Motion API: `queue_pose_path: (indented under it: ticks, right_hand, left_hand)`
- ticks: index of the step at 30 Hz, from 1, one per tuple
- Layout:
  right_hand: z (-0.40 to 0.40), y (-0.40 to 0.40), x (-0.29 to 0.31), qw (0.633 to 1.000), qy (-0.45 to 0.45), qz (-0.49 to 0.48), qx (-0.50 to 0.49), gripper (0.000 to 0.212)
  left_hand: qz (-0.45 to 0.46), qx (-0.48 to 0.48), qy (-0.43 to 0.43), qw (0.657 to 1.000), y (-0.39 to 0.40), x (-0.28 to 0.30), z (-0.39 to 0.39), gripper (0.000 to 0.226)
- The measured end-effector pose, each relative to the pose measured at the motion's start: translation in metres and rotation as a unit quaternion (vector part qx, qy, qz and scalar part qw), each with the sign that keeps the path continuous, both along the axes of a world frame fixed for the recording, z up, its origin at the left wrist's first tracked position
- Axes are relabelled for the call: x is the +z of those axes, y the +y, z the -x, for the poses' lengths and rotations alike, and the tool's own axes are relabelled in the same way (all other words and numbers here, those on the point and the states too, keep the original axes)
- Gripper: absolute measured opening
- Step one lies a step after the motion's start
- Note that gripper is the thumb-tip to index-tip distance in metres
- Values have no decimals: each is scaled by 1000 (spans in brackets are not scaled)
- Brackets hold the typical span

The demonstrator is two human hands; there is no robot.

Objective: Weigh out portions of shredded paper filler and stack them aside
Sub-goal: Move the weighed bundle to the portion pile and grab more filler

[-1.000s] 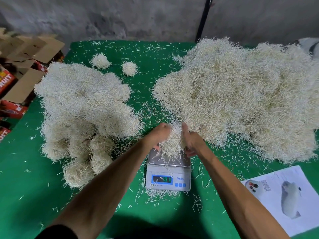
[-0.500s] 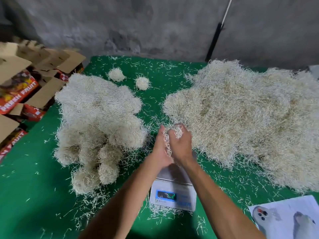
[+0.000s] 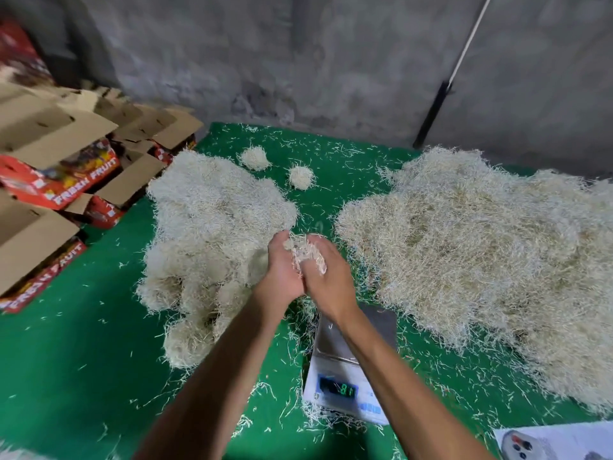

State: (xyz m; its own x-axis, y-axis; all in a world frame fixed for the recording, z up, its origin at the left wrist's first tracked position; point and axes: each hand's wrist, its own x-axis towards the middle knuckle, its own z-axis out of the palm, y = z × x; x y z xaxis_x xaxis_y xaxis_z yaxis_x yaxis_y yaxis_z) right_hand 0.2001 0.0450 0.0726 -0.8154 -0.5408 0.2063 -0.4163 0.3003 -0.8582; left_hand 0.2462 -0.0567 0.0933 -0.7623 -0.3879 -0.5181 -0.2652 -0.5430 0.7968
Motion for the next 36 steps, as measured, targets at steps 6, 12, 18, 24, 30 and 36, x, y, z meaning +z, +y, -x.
queue_pose_path:
  ticks: [6,12,18,24,30,36]
  right_hand:
    - [11,-26,13,998,46,-30,27,47]
    - [-22,-64,17,981,167,-9,100,57]
    - [-26,-69,16,974,187,-42,123,52]
    - [-22,-99,3,979,170,-27,110,47]
    - [-43,-120,-61,958,235,-31,161,32]
    - [-29,-161,-85,953,161,-217,140,62]
  left_hand:
    - [178,-99,-22,979,-15,6,-10,52]
    - [340,-74,-48,936,-39,-15,-45,67]
    - [7,18,14,1000,-80,10,-41,36]
    - [-268,15,46,962,-68,-15,-47,73]
    - [-312,131,40,940,-109,-46,-63,86]
    - [-134,164,15,977,-141,-90,-98,66]
